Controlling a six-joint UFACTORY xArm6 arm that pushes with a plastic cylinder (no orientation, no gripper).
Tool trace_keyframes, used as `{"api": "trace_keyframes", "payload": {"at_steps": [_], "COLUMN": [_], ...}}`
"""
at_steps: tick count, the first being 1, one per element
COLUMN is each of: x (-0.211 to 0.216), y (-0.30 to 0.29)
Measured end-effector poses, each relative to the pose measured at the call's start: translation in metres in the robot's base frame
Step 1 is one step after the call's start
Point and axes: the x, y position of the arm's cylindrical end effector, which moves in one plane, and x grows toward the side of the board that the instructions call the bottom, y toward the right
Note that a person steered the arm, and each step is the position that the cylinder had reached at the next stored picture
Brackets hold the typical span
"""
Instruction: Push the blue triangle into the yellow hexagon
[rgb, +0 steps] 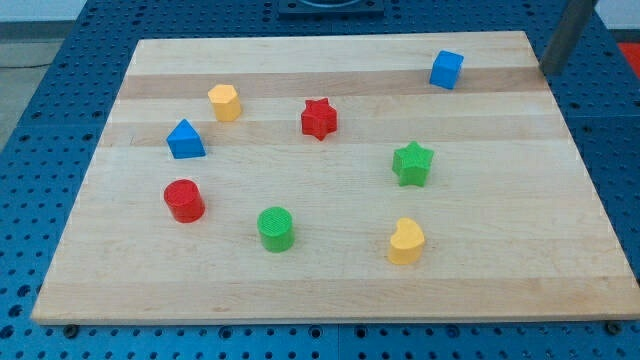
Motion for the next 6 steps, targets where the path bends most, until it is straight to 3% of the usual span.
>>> {"api": "trace_keyframes", "payload": {"at_steps": [5,6], "x": [0.004,0.022], "y": [-0.226,-0.231]}}
